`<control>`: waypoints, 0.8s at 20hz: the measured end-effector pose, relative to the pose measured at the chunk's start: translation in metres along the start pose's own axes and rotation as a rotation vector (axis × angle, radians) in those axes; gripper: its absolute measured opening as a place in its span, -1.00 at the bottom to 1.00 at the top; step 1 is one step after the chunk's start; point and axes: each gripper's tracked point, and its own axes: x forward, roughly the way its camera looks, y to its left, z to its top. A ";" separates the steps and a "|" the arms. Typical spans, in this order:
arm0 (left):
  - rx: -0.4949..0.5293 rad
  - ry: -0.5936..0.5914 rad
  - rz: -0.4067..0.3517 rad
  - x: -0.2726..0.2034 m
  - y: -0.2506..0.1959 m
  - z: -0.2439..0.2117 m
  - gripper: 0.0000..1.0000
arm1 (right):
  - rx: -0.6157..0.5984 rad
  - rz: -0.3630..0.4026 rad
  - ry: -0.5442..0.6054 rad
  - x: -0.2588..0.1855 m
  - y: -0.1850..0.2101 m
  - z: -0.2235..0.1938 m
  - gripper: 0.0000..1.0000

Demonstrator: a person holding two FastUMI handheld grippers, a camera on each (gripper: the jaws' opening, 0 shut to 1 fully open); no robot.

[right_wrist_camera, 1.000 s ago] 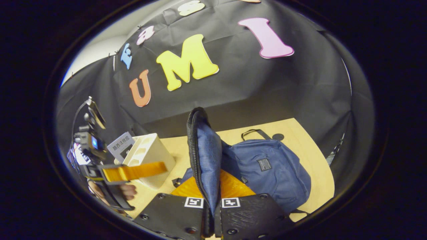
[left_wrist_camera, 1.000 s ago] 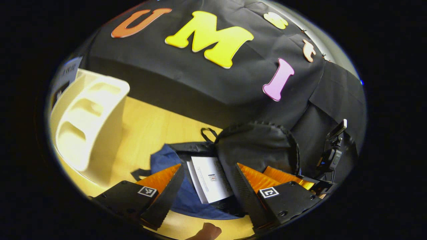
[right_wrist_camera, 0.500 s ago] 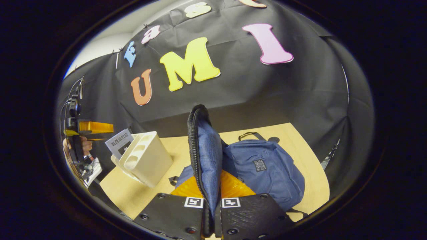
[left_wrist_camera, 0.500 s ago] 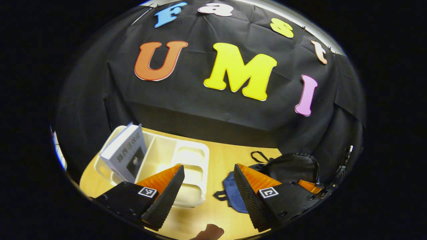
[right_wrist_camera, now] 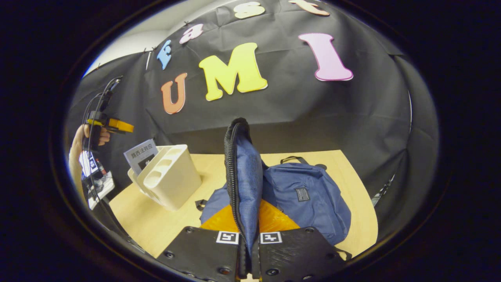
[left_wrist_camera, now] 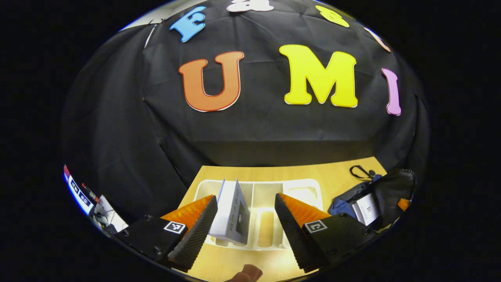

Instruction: Open the schoolbag, grab two books from the bookshelf and put them into the schoolbag.

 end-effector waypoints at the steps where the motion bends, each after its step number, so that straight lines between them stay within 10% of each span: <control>1: 0.005 0.042 0.013 0.008 0.009 -0.005 0.87 | 0.004 0.015 0.001 0.000 0.001 0.000 -0.89; 12: 0.009 0.418 -0.047 0.087 0.021 -0.071 0.86 | 0.002 0.050 -0.015 0.002 0.000 -0.013 -0.89; 16: -0.011 0.512 -0.086 0.101 0.016 -0.090 0.52 | 0.018 0.066 -0.027 0.006 0.002 -0.021 -0.88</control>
